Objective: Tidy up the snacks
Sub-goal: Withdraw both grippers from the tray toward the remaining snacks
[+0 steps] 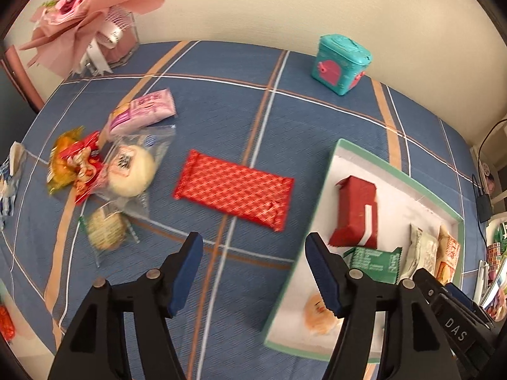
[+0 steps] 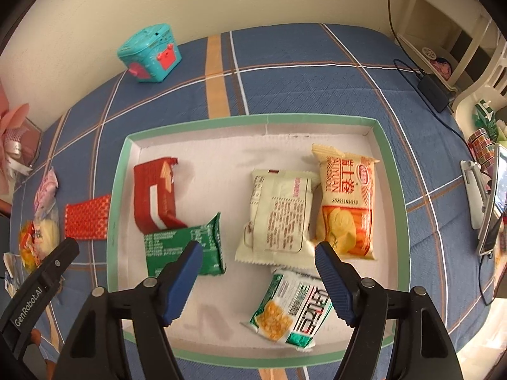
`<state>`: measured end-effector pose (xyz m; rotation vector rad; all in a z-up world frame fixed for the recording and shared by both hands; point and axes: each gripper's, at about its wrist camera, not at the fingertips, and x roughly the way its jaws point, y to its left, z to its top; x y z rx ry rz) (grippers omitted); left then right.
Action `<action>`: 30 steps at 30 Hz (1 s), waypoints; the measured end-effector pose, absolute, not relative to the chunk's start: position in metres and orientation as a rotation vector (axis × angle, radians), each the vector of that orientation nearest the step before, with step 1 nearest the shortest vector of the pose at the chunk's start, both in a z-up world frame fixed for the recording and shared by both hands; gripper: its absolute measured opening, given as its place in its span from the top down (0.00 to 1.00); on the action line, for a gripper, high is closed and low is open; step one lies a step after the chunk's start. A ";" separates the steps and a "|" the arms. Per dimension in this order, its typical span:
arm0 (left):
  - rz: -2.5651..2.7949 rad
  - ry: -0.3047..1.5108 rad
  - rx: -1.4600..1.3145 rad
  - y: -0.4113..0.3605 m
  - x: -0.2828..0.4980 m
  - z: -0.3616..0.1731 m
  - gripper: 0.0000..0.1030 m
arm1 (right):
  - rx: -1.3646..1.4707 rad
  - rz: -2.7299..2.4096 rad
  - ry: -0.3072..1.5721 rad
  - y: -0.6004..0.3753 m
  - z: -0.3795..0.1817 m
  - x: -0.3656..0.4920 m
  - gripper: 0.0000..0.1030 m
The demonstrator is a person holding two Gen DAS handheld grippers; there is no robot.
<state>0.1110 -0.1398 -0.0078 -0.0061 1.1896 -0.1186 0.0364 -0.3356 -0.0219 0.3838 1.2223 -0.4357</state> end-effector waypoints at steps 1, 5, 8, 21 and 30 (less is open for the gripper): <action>-0.114 1.185 -0.008 -0.135 0.109 -0.007 0.34 | 0.378 -0.435 1.223 -0.333 -0.021 0.035 0.26; -0.089 1.176 -0.005 -0.124 0.104 -0.006 0.34 | 0.353 -0.434 1.224 -0.324 -0.018 0.030 0.26; -0.068 1.180 -0.008 -0.117 0.102 -0.005 0.34 | 0.351 -0.432 1.223 -0.319 -0.016 0.027 0.26; -0.068 1.174 -0.033 -0.110 0.101 0.005 0.34 | 0.339 -0.432 1.211 -0.308 -0.008 0.022 0.26; -0.054 1.178 -0.039 -0.109 0.102 0.005 0.34 | 0.338 -0.427 1.211 -0.307 -0.009 0.025 0.26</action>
